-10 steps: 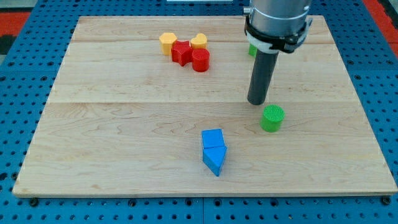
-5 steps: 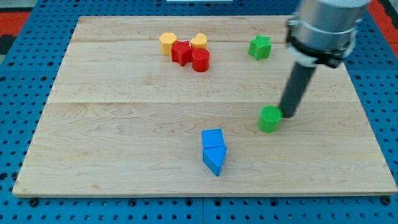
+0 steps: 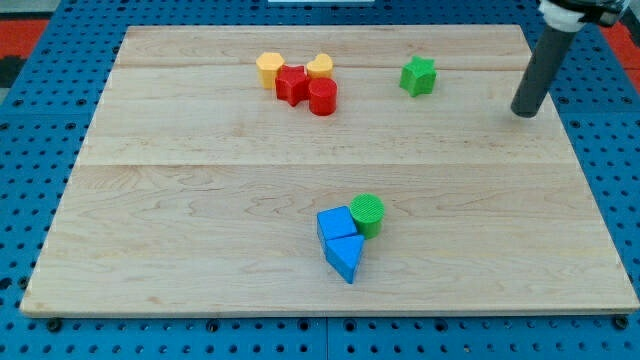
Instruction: Push the green blocks into the cube
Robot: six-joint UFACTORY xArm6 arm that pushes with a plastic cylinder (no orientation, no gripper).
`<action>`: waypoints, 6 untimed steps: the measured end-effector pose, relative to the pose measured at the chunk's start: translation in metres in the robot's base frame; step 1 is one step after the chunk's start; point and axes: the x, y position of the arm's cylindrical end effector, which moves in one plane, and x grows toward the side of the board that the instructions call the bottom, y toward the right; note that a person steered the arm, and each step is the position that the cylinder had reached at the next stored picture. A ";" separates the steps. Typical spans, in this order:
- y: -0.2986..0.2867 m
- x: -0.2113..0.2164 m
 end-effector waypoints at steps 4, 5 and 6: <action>0.045 -0.085; 0.034 -0.108; 0.003 -0.130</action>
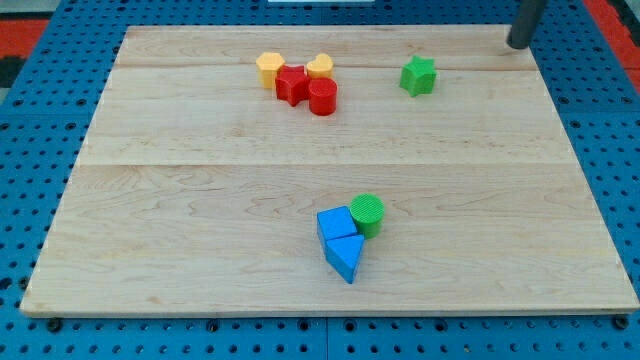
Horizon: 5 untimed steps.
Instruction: Push the green blocks into the cube
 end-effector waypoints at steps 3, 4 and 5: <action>-0.178 0.108; -0.177 0.136; -0.171 0.096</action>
